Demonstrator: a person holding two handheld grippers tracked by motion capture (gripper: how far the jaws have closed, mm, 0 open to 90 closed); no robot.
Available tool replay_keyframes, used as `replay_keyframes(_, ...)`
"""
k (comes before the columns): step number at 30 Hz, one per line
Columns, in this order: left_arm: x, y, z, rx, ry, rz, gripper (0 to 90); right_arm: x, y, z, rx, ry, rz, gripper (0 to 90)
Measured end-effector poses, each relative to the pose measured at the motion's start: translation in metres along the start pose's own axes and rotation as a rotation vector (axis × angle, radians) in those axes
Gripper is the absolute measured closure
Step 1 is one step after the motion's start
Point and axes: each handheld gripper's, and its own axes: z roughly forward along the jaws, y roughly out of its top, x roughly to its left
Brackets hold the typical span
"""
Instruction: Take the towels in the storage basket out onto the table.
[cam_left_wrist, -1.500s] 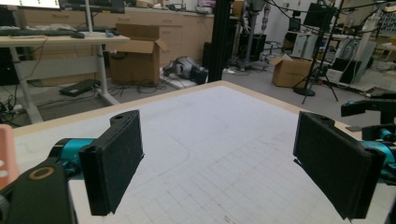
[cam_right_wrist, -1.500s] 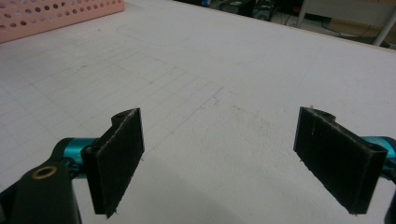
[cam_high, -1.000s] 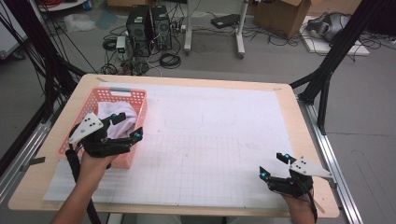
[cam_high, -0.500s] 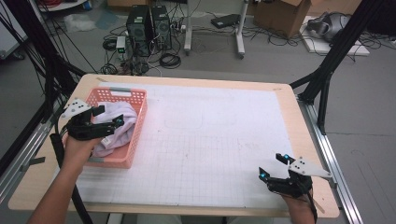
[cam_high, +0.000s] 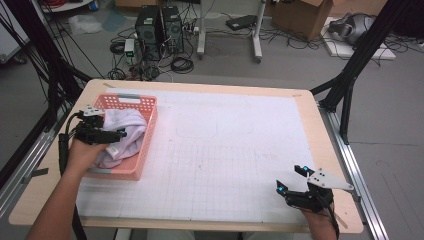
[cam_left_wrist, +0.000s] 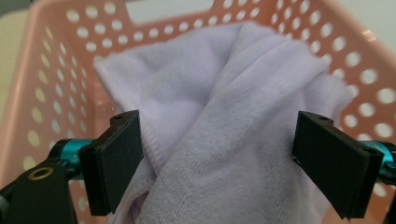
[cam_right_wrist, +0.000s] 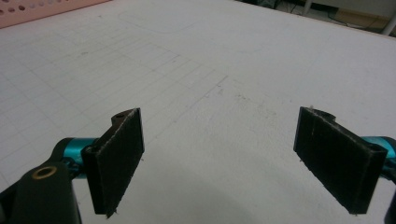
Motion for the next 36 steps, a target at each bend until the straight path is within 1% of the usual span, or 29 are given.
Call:
replay_keyframes(1, 0.001, -0.001, 0.002, 0.013, -0.003, 0.001, 15.7, 0.001, 0.0, 0.001, 0.001, 0.001, -0.007, 14.9)
replay_keyframes(2, 0.001, -0.001, 0.004, 0.024, -0.007, 0.001, 15.2, 0.001, 0.0, 0.001, 0.002, 0.004, -0.005, 14.9)
replay_keyframes(4, 0.001, -0.002, 0.008, 0.038, -0.008, -0.005, 14.3, 0.001, 0.0, 0.001, 0.002, 0.004, -0.009, 14.9)
replay_keyframes(6, 0.001, -0.002, 0.013, 0.063, -0.014, -0.005, 10.8, 0.002, 0.0, 0.001, 0.003, 0.004, -0.007, 14.9)
replay_keyframes(7, 0.001, -0.003, 0.015, 0.08, -0.015, -0.005, 10.8, 0.002, 0.0, 0.001, 0.003, 0.004, -0.007, 14.9)
replay_keyframes(8, 0.002, -0.003, 0.019, 0.112, -0.017, -0.001, 6.8, 0.002, 0.0, 0.002, 0.004, 0.006, -0.008, 14.9)
replay_keyframes(9, 0.001, -0.004, 0.022, 0.139, -0.017, 0.005, 4.8, 0.003, 0.0, 0.002, 0.008, 0.007, -0.007, 14.9)
replay_keyframes(10, -0.001, -0.004, 0.029, 0.183, 0.001, 0.025, 2.6, 0.003, 0.0, 0.002, 0.006, 0.006, -0.012, 14.9)
replay_keyframes(12, -0.004, -0.005, 0.037, 0.227, 0.04, 0.055, 1.7, 0.003, 0.0, 0.002, 0.007, 0.006, -0.019, 14.9)
replay_keyframes(13, -0.005, -0.005, 0.04, 0.238, 0.051, 0.065, 1.7, 0.003, 0.0, 0.002, 0.011, 0.006, -0.016, 14.9)
replay_keyframes(14, -0.005, -0.005, 0.042, 0.241, 0.056, 0.064, 1.7, 0.003, 0.0, 0.002, 0.009, 0.005, -0.02, 14.9)
replay_keyframes(16, -0.003, -0.006, 0.044, 0.245, 0.055, 0.067, 1.7, 0.003, 0.0, 0.002, 0.011, 0.003, -0.022, 14.9)
replay_keyframes(17, -0.002, -0.006, 0.044, 0.244, 0.051, 0.061, 1.6, 0.003, -0.001, 0.002, 0.012, 0.004, -0.014, 14.9)
replay_keyframes(19, -0.001, -0.007, 0.045, 0.247, 0.052, 0.059, 1.7, 0.002, -0.001, 0.001, 0.013, 0.004, -0.017, 14.9)
replay_keyframes(20, 0.0, -0.007, 0.047, 0.254, 0.057, 0.058, 1.7, 0.002, -0.001, 0.001, 0.014, 0.005, -0.014, 14.9)
replay_keyframes(24, -0.002, -0.007, 0.05, 0.257, 0.077, 0.053, 1.8, 0.002, -0.001, 0.0, 0.014, 0.004, -0.009, 14.9)
replay_keyframes(25, -0.001, -0.007, 0.049, 0.256, 0.072, 0.054, 2.9, 0.002, -0.002, 0.0, 0.013, 0.004, -0.008, 14.9)
replay_keyframes(26, 0.001, -0.006, 0.048, 0.251, 0.076, 0.045, 7.2, 0.002, -0.002, 0.0, 0.011, 0.004, -0.012, 14.9)
replay_keyframes(27, 0.001, -0.006, 0.048, 0.251, 0.076, 0.045, 12.0, 0.002, -0.002, -0.001, 0.013, 0.006, -0.009, 14.9)
replay_keyframes(28, 0.002, -0.006, 0.046, 0.247, 0.084, 0.041, 17.2, 0.002, -0.002, -0.001, 0.012, 0.006, -0.012, 14.9)
replay_keyframes(29, 0.001, -0.006, 0.045, 0.242, 0.098, 0.044, 20.9, 0.002, -0.002, -0.001, 0.013, 0.005, -0.011, 15.0)
replay_keyframes(31, 0.0, -0.005, 0.045, 0.241, 0.103, 0.049, 27.3, 0.001, -0.002, -0.002, 0.01, 0.004, -0.005, 15.0)
replay_keyframes(32, -0.002, -0.005, 0.043, 0.237, 0.114, 0.065, 31.5, 0.0, -0.002, -0.002, 0.007, 0.002, -0.004, 15.0)
replay_keyframes(35, -0.003, -0.004, 0.042, 0.237, 0.12, 0.068, 38.6, -0.002, -0.002, -0.004, 0.0, -0.005, 0.005, 15.0)
replay_keyframes(36, -0.003, -0.003, 0.04, 0.23, 0.123, 0.059, 40.7, -0.002, -0.002, -0.004, 0.001, -0.005, 0.008, 15.0)
